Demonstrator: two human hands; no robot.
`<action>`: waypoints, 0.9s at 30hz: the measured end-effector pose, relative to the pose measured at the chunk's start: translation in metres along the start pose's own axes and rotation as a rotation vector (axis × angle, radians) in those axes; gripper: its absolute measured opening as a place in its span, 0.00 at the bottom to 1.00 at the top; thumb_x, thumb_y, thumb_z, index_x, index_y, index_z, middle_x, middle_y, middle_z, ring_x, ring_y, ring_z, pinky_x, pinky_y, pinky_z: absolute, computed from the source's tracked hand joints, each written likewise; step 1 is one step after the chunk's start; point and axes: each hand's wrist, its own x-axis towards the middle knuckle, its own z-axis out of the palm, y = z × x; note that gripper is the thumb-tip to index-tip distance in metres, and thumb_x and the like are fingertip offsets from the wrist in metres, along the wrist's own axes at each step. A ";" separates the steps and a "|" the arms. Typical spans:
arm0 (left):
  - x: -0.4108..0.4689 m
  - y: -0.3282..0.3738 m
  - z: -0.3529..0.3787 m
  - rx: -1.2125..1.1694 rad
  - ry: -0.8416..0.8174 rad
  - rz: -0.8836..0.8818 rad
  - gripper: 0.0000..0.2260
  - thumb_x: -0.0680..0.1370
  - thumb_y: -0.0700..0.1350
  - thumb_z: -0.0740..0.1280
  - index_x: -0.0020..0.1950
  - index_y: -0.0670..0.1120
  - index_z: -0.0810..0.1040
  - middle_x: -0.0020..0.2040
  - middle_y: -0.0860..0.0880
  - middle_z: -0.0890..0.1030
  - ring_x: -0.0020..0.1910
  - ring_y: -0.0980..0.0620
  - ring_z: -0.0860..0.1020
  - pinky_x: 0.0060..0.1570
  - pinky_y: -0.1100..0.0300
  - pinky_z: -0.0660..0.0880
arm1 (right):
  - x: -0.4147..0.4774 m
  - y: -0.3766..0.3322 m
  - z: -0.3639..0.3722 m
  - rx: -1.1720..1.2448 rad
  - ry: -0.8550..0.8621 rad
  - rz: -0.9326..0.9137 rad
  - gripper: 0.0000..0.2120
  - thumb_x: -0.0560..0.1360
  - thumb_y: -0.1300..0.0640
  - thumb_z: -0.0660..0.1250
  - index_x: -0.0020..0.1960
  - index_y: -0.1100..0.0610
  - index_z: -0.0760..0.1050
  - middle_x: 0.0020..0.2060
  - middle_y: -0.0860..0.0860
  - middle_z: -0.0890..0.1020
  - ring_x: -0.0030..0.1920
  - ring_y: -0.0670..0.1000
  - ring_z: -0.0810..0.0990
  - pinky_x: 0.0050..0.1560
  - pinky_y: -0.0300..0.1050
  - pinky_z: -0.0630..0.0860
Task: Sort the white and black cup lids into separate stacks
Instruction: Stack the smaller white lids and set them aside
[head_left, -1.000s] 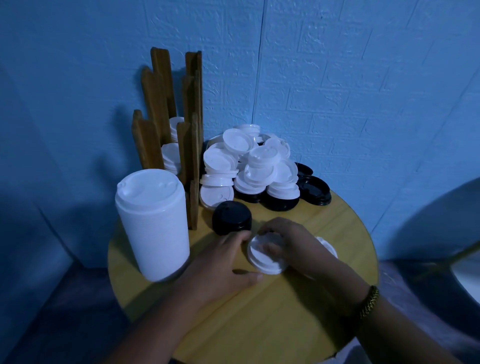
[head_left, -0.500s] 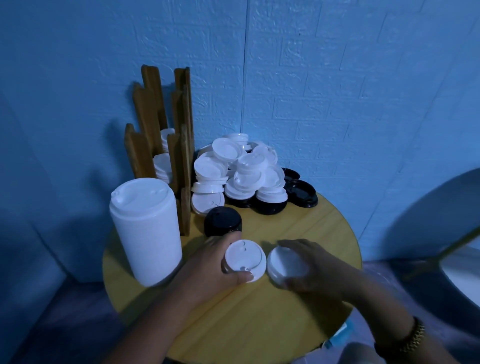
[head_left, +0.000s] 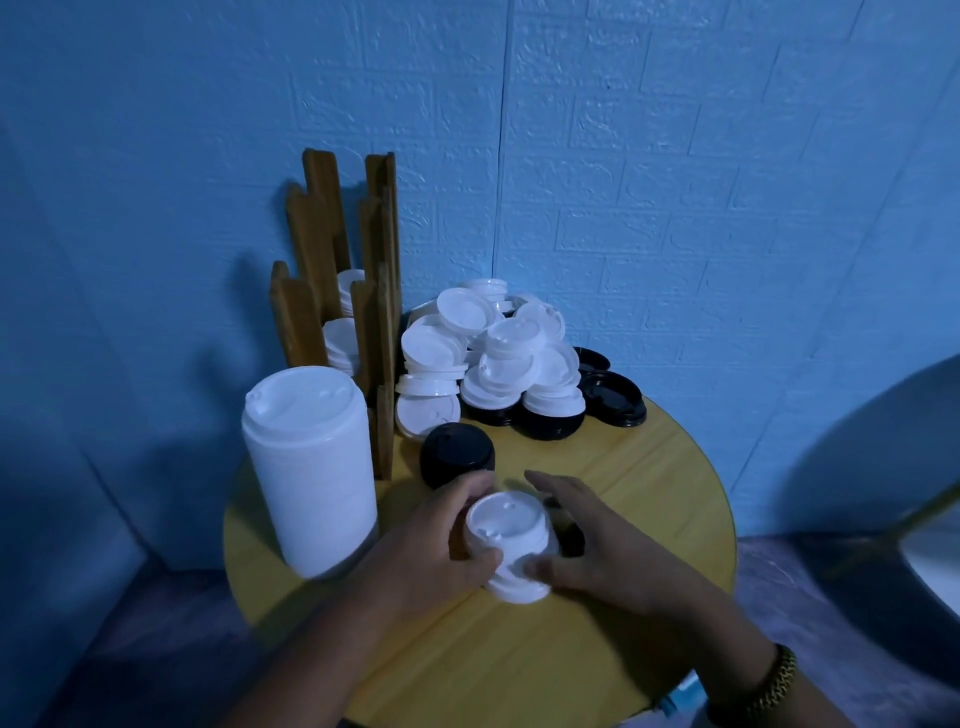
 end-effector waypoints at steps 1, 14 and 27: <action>0.000 0.001 0.000 0.005 -0.026 0.001 0.35 0.71 0.61 0.71 0.74 0.72 0.58 0.72 0.67 0.68 0.71 0.63 0.68 0.69 0.56 0.72 | 0.002 0.000 0.000 -0.033 -0.002 -0.036 0.36 0.71 0.40 0.74 0.73 0.32 0.59 0.72 0.32 0.60 0.70 0.35 0.64 0.64 0.33 0.70; -0.001 0.005 0.002 0.067 -0.035 -0.013 0.53 0.68 0.63 0.79 0.79 0.69 0.42 0.78 0.63 0.58 0.75 0.61 0.60 0.72 0.58 0.64 | 0.001 0.004 0.006 0.120 0.374 0.022 0.11 0.73 0.48 0.74 0.51 0.46 0.75 0.60 0.38 0.75 0.55 0.39 0.77 0.46 0.43 0.82; 0.001 0.010 0.004 0.251 -0.051 0.024 0.41 0.70 0.67 0.75 0.77 0.66 0.58 0.75 0.66 0.63 0.67 0.66 0.62 0.62 0.63 0.65 | 0.027 0.033 -0.006 -0.237 0.536 0.179 0.16 0.75 0.47 0.72 0.56 0.48 0.67 0.53 0.44 0.73 0.56 0.47 0.73 0.51 0.41 0.69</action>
